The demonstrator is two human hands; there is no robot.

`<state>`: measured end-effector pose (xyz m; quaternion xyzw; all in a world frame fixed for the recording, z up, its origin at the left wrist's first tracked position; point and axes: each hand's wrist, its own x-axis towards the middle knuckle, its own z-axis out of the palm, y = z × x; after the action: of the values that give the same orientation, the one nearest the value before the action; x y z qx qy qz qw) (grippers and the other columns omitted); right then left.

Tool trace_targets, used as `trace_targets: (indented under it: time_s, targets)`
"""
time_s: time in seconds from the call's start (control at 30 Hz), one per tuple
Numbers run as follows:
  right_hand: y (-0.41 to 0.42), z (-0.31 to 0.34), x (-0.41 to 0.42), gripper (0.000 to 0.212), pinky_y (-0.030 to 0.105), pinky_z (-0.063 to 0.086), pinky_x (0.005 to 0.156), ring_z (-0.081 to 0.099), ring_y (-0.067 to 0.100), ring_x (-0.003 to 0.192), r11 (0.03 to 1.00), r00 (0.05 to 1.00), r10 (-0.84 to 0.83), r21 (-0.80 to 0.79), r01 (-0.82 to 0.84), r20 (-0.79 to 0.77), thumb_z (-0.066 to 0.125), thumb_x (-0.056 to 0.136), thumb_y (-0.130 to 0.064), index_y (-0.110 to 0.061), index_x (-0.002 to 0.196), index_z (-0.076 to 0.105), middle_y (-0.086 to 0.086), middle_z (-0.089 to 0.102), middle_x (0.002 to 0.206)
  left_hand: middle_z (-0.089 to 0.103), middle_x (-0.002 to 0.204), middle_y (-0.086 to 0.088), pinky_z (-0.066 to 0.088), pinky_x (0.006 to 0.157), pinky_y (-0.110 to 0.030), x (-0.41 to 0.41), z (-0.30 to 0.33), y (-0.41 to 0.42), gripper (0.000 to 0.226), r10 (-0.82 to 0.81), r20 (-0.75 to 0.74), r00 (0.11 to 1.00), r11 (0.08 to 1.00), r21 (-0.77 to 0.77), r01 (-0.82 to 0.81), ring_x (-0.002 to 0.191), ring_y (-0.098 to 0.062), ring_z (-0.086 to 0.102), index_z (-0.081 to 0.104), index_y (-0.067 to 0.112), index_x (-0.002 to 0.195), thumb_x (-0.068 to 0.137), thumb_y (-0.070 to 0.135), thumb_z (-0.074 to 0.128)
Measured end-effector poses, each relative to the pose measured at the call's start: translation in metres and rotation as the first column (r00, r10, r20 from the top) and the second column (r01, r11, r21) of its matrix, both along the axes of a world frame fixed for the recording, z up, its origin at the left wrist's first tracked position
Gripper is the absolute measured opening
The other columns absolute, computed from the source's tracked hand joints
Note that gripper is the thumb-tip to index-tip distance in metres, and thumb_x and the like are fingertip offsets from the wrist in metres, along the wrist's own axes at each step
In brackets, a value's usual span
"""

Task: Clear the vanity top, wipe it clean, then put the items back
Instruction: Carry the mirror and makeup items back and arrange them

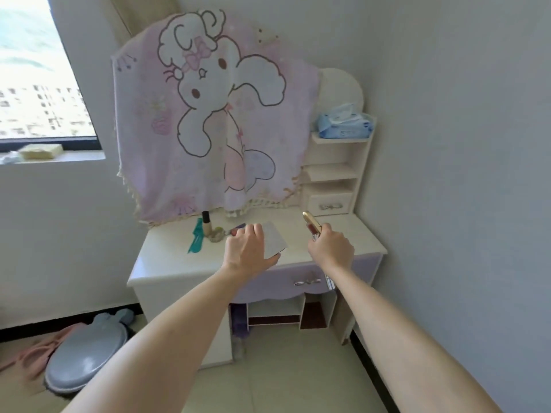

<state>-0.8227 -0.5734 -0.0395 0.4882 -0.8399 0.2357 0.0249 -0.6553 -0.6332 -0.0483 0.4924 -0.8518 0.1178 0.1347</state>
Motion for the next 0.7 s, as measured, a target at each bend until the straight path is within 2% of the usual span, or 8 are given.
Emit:
trace_targets:
  time_s: [0.27,0.4,0.7]
  targets:
    - [-0.158,-0.008,-0.055,0.026,0.031,0.037,0.063,0.062,0.034,0.089,0.990,0.992,0.129,0.048,-0.129,0.002,0.045,0.090,-0.024,-0.006,0.108,0.052,0.015,0.066,0.097,0.056,0.112,-0.005,0.047,0.070,-0.032,-0.050,-0.010,-0.126,0.069,0.194,-0.059,0.979,0.980,0.059,-0.191,0.099,-0.021,0.057,0.043,0.009,0.116,0.080,0.068,0.048]
    - [-0.216,-0.023,-0.066,0.029,0.031,0.036,0.064,0.062,0.034,0.090,0.974,0.979,0.202,0.106,-0.202,0.013,0.045,0.090,-0.026,-0.006,0.110,0.051,0.015,0.065,0.098,0.055,0.113,-0.005,0.046,0.069,-0.031,-0.065,-0.021,-0.174,0.069,0.277,-0.039,0.960,0.956,0.110,-0.272,0.099,-0.021,0.056,0.042,0.009,0.117,0.081,0.068,0.046]
    - [-0.335,-0.084,-0.080,0.029,0.032,0.043,0.069,0.062,0.033,0.093,0.944,0.968,0.238,0.215,-0.249,0.074,0.045,0.090,-0.027,-0.007,0.110,0.051,0.014,0.065,0.101,0.052,0.115,-0.006,0.045,0.068,-0.030,-0.095,-0.081,-0.286,0.071,0.355,-0.015,0.935,0.896,0.289,-0.336,0.101,-0.022,0.054,0.038,0.008,0.121,0.080,0.065,0.051]
